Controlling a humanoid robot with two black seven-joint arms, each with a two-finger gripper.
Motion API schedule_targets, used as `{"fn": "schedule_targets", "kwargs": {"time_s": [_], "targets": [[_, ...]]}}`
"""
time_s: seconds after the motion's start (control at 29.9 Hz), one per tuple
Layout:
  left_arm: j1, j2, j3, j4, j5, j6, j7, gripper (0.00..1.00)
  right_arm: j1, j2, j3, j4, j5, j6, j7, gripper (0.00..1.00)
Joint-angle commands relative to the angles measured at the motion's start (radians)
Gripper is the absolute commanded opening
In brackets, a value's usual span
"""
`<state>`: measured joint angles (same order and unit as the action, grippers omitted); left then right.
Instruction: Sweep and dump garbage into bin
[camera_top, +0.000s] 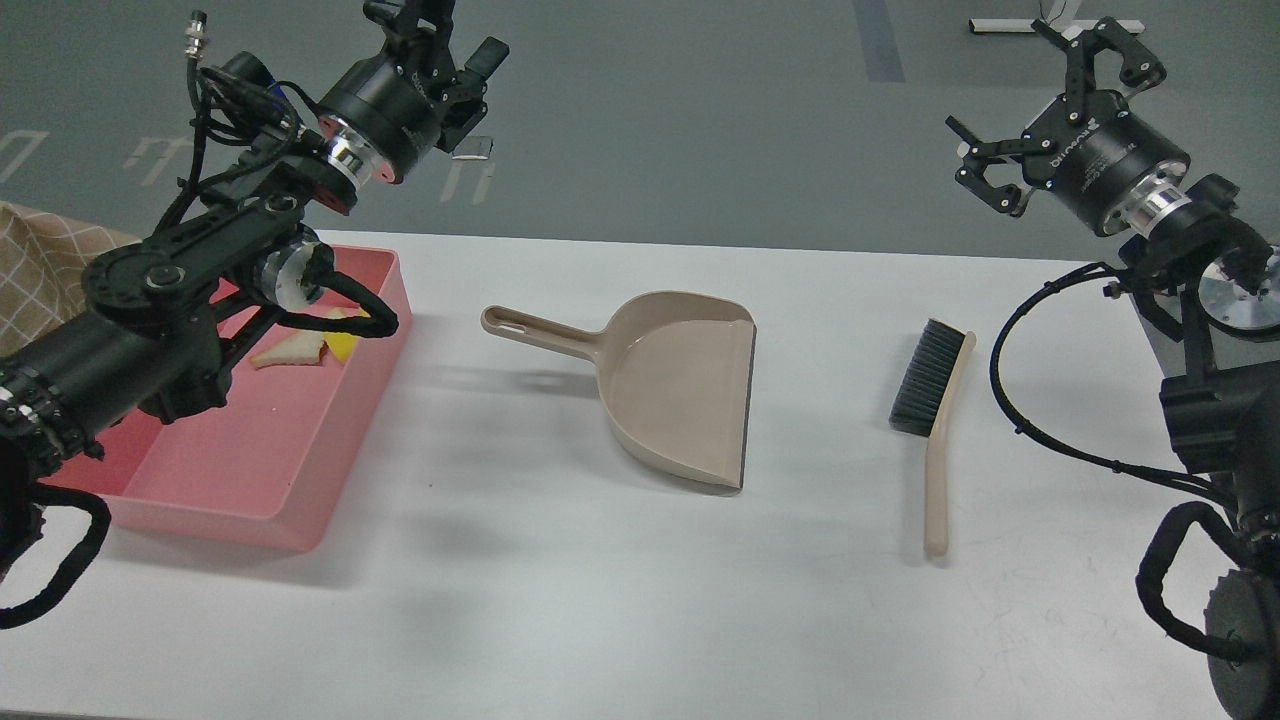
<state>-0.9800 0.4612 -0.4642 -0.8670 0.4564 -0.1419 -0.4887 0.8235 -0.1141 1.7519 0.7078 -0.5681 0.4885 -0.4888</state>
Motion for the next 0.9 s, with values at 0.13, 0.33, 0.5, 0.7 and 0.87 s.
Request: {"fn": "schedule_targets", "kwargs": {"time_s": [0.13, 0.33, 0.5, 0.7, 0.87], "targets": [[0.000, -0.030, -0.001, 0.028, -0.002, -0.024, 0.000, 0.98, 0.075, 0.007, -0.118, -0.148, 0.131, 0.000, 0.000, 0.94], [0.006, -0.030, -0.001, 0.025, -0.002, -0.028, 0.000, 0.98, 0.072, 0.001, -0.339, -0.123, 0.203, 0.000, 0.000, 0.94], [0.021, -0.021, -0.001, 0.014, -0.002, -0.088, 0.000, 0.98, 0.011, 0.002, -0.364, 0.023, 0.267, 0.000, 0.000, 0.94], [0.040, -0.029, 0.002, -0.015, -0.001, -0.102, 0.000, 0.98, -0.084, -0.004, -0.359, 0.175, 0.278, 0.000, 0.000, 0.95], [0.084, -0.027, 0.002, -0.072, 0.010, -0.087, 0.000, 0.98, -0.135, -0.042, -0.358, 0.278, 0.278, 0.000, 0.000, 0.95]]}}
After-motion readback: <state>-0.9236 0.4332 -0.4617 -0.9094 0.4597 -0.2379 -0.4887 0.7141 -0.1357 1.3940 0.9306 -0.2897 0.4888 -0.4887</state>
